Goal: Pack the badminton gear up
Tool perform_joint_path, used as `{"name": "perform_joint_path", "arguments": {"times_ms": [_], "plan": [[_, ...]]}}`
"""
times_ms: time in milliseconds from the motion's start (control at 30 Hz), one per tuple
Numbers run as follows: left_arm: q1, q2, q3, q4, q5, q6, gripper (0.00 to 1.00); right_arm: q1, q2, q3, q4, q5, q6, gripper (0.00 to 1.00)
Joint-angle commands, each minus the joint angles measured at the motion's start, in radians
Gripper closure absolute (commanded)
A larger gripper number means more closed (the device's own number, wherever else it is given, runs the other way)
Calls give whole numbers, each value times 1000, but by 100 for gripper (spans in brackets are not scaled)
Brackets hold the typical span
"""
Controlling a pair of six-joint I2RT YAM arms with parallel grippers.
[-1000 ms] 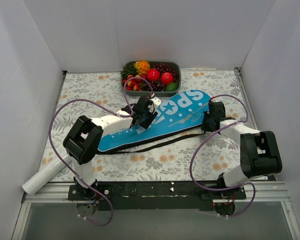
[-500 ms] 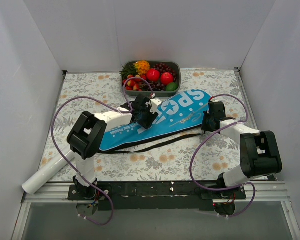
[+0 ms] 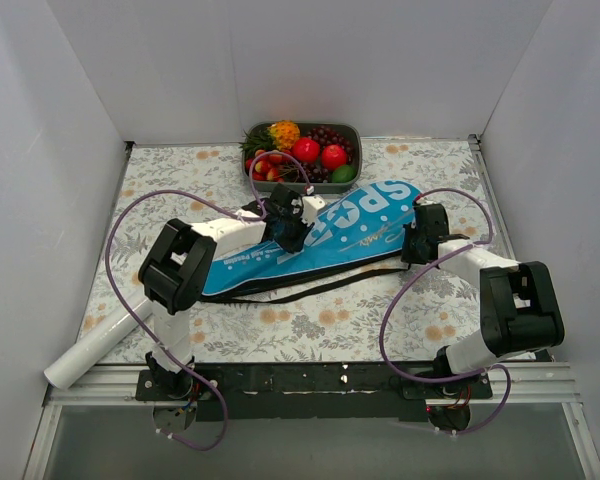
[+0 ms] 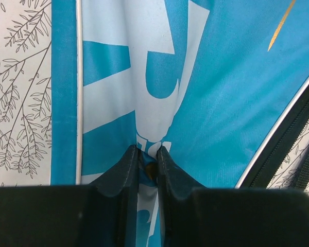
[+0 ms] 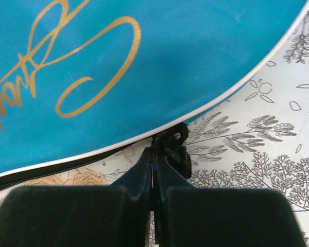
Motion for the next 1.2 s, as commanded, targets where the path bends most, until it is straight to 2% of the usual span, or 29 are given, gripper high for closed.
{"name": "perform_joint_path", "arguments": {"times_ms": [0,333,567,900,1067,1167], "plan": [[-32,115,-45,-127,130,-45,97,87,-10,34,-6,-115,9,99],[-33,111,-51,-130,173,-79,99,306,11,72,3,-140,98,99],[-33,111,-63,-107,173,-162,100,476,34,116,19,-195,139,99],[-41,62,-142,-5,268,-366,100,767,83,138,31,-128,216,99],[-66,0,-210,99,306,-507,100,861,68,101,56,-106,286,99],[-75,-26,-250,172,305,-603,100,910,19,48,53,-43,323,99]]}}
